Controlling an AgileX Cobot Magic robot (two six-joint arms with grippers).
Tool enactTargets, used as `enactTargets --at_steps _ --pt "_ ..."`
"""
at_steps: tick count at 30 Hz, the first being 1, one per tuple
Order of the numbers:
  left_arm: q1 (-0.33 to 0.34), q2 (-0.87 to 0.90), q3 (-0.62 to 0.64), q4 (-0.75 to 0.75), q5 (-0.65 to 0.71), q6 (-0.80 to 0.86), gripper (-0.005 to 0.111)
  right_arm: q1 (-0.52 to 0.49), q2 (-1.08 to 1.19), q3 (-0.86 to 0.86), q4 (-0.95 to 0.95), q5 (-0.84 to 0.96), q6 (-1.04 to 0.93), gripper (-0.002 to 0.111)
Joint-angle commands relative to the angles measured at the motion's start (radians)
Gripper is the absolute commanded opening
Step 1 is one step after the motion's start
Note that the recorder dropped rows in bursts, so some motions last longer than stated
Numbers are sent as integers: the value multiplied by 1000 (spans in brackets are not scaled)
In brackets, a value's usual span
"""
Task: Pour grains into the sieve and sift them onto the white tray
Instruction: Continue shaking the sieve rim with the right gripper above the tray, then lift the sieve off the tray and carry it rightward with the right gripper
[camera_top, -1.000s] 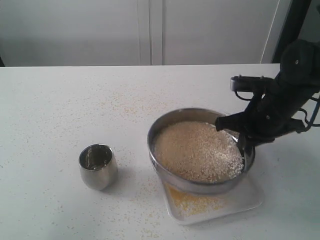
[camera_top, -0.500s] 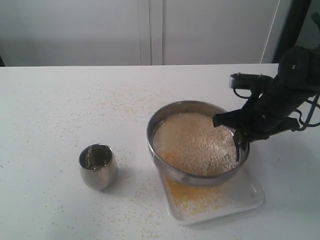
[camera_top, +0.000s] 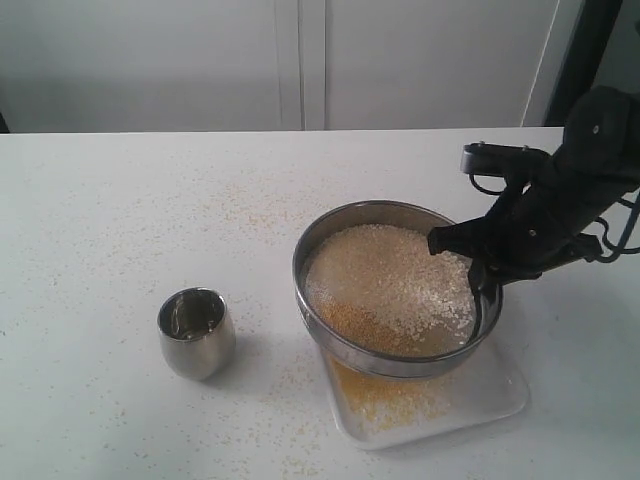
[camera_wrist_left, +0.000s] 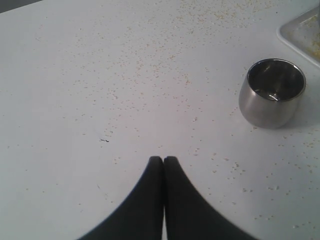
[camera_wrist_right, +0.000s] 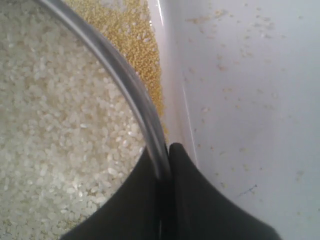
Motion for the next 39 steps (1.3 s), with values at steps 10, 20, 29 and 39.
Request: enactTargets --at_steps 10,20,29,39 --pt "-6 -5 3 -9 9 -1 0 -16 -13 -159 21 70 17 0" --pt "-6 -5 3 -9 9 -1 0 -136 29 -281 23 95 39 0" --pt "-6 -5 3 -9 9 -1 0 -253 131 -343 19 65 139 0" --pt "-6 -5 3 -9 9 -1 0 -357 221 -344 11 -9 217 0"
